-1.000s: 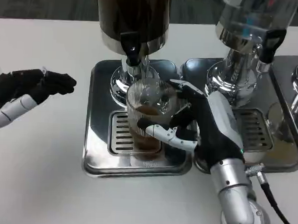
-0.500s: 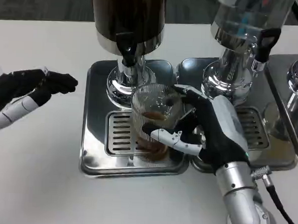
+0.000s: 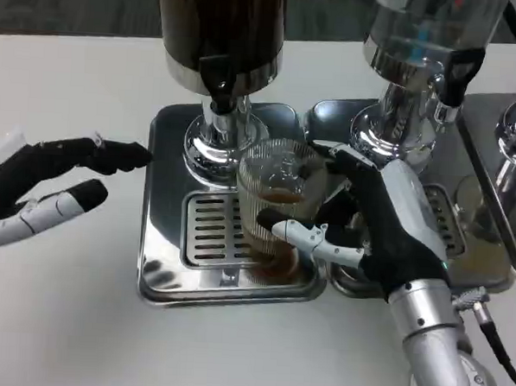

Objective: Grasp the cup under the faucet to collect the drink, then remove the cup.

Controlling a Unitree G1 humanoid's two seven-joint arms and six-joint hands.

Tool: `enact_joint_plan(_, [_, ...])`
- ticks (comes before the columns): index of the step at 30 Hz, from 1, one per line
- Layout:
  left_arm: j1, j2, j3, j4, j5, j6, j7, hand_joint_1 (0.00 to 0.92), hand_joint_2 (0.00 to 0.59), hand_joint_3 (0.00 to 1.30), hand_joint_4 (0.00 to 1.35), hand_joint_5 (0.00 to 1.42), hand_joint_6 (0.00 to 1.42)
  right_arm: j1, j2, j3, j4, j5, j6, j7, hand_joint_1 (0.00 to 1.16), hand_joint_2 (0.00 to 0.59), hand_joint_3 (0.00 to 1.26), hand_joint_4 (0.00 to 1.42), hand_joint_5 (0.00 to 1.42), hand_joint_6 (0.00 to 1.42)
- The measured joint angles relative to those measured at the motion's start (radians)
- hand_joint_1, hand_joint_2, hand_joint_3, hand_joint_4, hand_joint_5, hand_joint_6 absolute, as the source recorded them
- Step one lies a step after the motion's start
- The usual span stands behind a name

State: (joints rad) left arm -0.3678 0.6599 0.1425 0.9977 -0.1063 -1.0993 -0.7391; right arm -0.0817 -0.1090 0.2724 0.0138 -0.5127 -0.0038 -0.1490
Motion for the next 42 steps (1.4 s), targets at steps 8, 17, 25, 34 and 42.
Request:
enact_joint_plan(8, [0.021,0.005,-0.007,-0.016,0.014,-0.051,0.015,0.0,0.121,0.29,0.2,0.2,0.28,0.018,-0.014,-0.01,-0.031,0.001,0.012,0.015,0.75,0.223,0.62,0.73,0.85,0.84])
enact_joint_plan(17, [0.051,0.03,-0.017,-0.027,0.076,-0.116,0.058,0.0,0.109,0.23,0.12,0.13,0.24,0.045,-0.019,-0.021,-0.071,0.002,0.023,0.03,0.78,0.215,0.62,0.73,0.86,0.86])
enact_joint_plan(25, [0.087,0.041,-0.04,-0.048,0.081,-0.172,0.089,0.0,0.097,0.2,0.1,0.12,0.22,0.081,-0.023,-0.031,-0.134,0.006,0.026,0.049,0.79,0.201,0.62,0.73,0.87,0.88])
enact_joint_plan(34, [0.138,0.074,-0.05,-0.116,0.071,-0.214,0.092,0.0,0.096,0.19,0.09,0.12,0.22,0.149,-0.029,-0.046,-0.241,0.009,0.034,0.089,0.79,0.199,0.62,0.73,0.87,0.88])
enact_joint_plan(42, [0.186,0.099,-0.071,-0.179,0.025,-0.227,0.092,0.0,0.092,0.19,0.09,0.11,0.22,0.212,-0.041,-0.062,-0.321,0.009,0.044,0.123,0.79,0.199,0.63,0.74,0.88,0.9])
